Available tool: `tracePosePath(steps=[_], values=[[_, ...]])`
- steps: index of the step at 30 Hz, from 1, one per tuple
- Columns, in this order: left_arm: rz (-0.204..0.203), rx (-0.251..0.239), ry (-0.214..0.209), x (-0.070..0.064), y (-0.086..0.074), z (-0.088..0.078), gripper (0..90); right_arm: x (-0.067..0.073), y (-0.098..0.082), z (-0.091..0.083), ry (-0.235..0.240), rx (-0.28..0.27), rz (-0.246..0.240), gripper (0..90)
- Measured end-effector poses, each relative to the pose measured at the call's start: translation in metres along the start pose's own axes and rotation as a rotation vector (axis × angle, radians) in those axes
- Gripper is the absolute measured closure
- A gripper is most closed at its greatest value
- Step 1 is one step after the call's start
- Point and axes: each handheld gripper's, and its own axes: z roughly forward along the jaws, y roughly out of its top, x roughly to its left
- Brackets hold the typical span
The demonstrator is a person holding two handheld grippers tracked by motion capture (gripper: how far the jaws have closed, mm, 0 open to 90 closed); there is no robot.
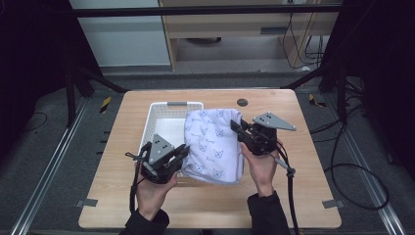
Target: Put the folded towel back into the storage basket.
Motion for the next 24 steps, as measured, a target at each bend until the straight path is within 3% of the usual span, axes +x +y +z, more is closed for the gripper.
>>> tracePosePath(steps=[8,24], values=[[-0.002,-0.004,0.021,0.014,0.002,-0.009,83.4,0.012,0.010,0.009,0.007,-0.014,-0.012,74.7],[-0.053,-0.026,0.065,0.052,-0.011,-0.027,83.4,0.048,0.021,0.045,0.040,0.002,-0.058,74.6]])
